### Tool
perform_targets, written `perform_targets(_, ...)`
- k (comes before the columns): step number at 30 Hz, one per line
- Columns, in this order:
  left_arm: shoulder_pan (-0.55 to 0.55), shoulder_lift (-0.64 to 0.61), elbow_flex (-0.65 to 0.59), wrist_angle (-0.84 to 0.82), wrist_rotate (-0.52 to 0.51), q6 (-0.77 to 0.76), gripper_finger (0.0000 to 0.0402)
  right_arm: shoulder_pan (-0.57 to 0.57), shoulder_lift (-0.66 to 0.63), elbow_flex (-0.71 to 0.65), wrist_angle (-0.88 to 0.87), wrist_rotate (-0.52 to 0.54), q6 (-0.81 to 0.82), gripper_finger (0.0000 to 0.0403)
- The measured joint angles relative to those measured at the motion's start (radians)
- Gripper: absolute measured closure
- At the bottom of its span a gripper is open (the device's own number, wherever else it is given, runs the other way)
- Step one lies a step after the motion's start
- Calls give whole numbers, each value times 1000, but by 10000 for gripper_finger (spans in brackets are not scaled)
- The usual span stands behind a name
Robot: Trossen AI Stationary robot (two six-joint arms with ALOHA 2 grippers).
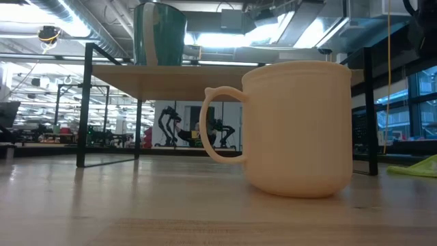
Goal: Stack small to large cups/mugs on shelf
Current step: Put the orange mug on the shelf
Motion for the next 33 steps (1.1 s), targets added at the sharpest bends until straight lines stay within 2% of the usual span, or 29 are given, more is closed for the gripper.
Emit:
perform_targets(4,0,0,0,0,0,0,353,-10,0,14,6,-9,-34,381)
perform_targets(13,0,0,0,0,0,0,353,-61,0,78,-20,-11,-83,376)
perform_targets(24,0,0,0,-7,-2,59,353,-172,0,363,-308,-9,-342,379)
perform_targets(33,0,0,0,-38,-12,60,353,-290,9,618,-373,83,-660,379)
